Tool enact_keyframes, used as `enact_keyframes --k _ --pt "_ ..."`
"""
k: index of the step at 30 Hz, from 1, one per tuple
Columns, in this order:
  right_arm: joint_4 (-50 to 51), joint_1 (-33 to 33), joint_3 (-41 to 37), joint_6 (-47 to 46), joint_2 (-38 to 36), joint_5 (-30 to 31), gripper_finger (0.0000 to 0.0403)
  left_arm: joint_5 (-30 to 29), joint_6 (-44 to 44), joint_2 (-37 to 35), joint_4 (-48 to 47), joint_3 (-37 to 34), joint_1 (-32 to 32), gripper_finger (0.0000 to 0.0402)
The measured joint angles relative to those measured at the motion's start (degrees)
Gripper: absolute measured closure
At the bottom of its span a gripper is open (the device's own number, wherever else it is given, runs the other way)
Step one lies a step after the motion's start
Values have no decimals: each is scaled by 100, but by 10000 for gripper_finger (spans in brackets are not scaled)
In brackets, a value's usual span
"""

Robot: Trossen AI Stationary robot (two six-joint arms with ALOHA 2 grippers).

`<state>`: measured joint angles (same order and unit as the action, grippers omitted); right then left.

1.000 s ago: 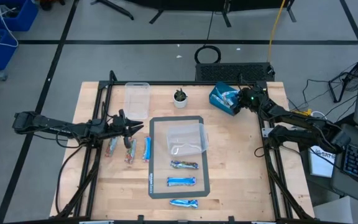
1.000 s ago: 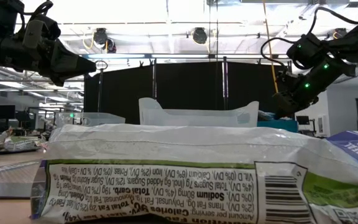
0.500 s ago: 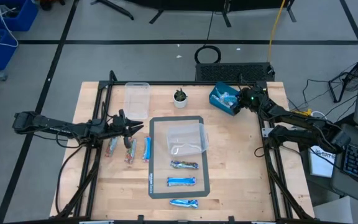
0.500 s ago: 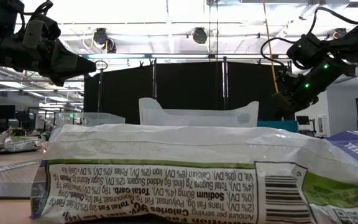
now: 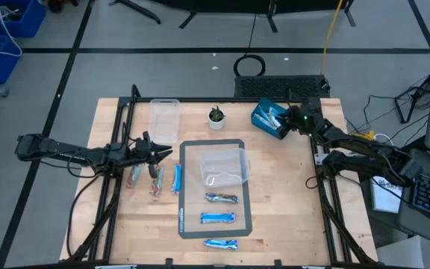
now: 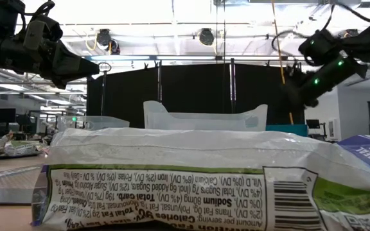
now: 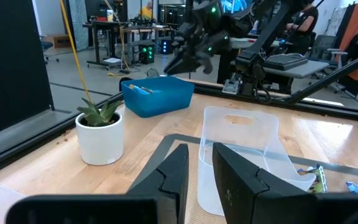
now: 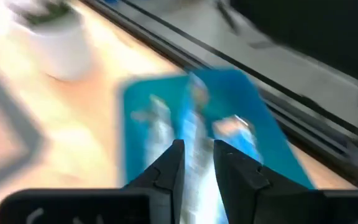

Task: Pick and place Granola Bars by type
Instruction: Put the snack into the right bin, then put the snack into the center bin

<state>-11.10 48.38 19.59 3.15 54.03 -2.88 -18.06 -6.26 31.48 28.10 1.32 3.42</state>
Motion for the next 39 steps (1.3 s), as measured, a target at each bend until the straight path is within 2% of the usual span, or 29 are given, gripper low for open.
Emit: enact_keyframes --k 3,5,13,19,21,28,39 --pt "-89 0 0 -296 -431 -688 330 -1 0 -1 -1 0 -1 323" --pt "-106 -6 0 -446 -804 -933 334 0 2 -2 -2 0 0 323" --pt "717 -195 0 -688 -2368 -895 350 -1 1 -2 -1 2 -1 323" --pt "1313 -664 -88 -849 -3023 -883 364 0 2 -2 0 0 0 323" --pt "1241 -920 -266 -865 -3208 -724 371 0 0 0 -1 0 -2 323" --pt "1225 -1741 -828 -499 -3939 587 401 -2 2 0 -2 2 0 323" --pt "963 -2613 -1351 -249 -4619 776 402 -1 0 0 -1 2 -2 323"
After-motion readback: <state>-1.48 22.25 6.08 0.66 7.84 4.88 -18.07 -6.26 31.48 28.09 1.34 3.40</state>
